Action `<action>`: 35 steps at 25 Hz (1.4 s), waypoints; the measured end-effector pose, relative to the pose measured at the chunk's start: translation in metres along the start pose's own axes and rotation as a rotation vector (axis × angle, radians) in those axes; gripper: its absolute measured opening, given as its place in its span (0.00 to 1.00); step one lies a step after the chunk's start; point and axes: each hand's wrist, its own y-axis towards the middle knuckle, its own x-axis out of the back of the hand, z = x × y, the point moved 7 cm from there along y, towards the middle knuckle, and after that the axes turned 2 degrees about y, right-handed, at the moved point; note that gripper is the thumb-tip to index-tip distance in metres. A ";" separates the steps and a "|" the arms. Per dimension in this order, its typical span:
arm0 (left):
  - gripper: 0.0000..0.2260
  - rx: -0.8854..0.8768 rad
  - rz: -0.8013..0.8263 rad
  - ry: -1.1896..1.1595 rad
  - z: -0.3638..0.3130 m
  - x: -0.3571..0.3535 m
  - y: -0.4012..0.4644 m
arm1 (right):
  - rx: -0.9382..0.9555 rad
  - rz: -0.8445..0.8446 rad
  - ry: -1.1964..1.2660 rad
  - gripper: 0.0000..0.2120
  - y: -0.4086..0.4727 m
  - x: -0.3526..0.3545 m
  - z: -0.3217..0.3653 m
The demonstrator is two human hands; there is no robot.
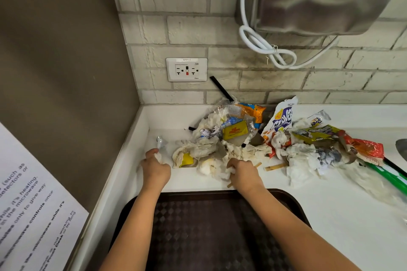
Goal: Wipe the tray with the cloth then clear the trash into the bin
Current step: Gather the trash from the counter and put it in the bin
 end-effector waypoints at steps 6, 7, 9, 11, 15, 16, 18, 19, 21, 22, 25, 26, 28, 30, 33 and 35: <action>0.16 -0.116 -0.028 -0.079 -0.012 0.007 -0.008 | 0.036 -0.402 0.766 0.15 -0.021 0.048 -0.007; 0.15 -0.136 -0.046 -0.148 -0.017 0.011 -0.013 | 0.047 -0.452 0.855 0.16 -0.026 0.058 -0.009; 0.10 -0.147 -0.015 -0.305 -0.029 0.011 -0.028 | 0.065 -0.543 1.016 0.19 -0.041 0.078 -0.017; 0.09 -0.023 0.134 -0.590 -0.041 0.002 -0.050 | 0.095 -0.603 1.121 0.19 -0.060 0.097 -0.023; 0.16 0.216 0.472 -0.962 -0.068 -0.027 -0.132 | 0.007 -0.657 1.168 0.16 -0.116 0.108 -0.059; 0.18 0.216 0.538 -0.963 -0.074 -0.034 -0.152 | -0.020 -0.674 1.155 0.15 -0.130 0.107 -0.070; 0.21 0.194 0.683 -0.931 -0.083 -0.047 -0.188 | -0.093 -0.711 1.139 0.10 -0.162 0.105 -0.092; 0.20 0.171 0.754 -0.898 -0.085 -0.054 -0.203 | -0.112 -0.719 1.152 0.09 -0.176 0.106 -0.098; 0.19 0.122 0.862 -0.800 -0.085 -0.068 -0.234 | -0.144 -0.750 1.151 0.10 -0.205 0.108 -0.113; 0.18 0.101 0.889 -0.746 -0.081 -0.076 -0.249 | -0.154 -0.756 1.141 0.10 -0.220 0.109 -0.120; 0.17 0.058 0.949 -0.605 -0.069 -0.098 -0.295 | -0.138 -0.775 1.131 0.11 -0.261 0.113 -0.142; 0.16 0.050 0.979 -0.585 -0.066 -0.105 -0.311 | -0.121 -0.778 1.143 0.12 -0.273 0.114 -0.148; 0.13 0.024 1.032 -0.556 -0.065 -0.116 -0.340 | -0.102 -0.781 1.117 0.13 -0.294 0.114 -0.163; 0.12 0.019 1.061 -0.539 -0.060 -0.129 -0.372 | -0.120 -0.740 1.092 0.16 -0.314 0.108 -0.186; 0.12 0.098 1.094 -0.541 -0.043 -0.152 -0.430 | -0.140 -0.686 1.079 0.18 -0.351 0.101 -0.222; 0.13 0.194 1.141 -0.548 -0.026 -0.170 -0.474 | -0.113 -0.684 1.074 0.20 -0.380 0.099 -0.243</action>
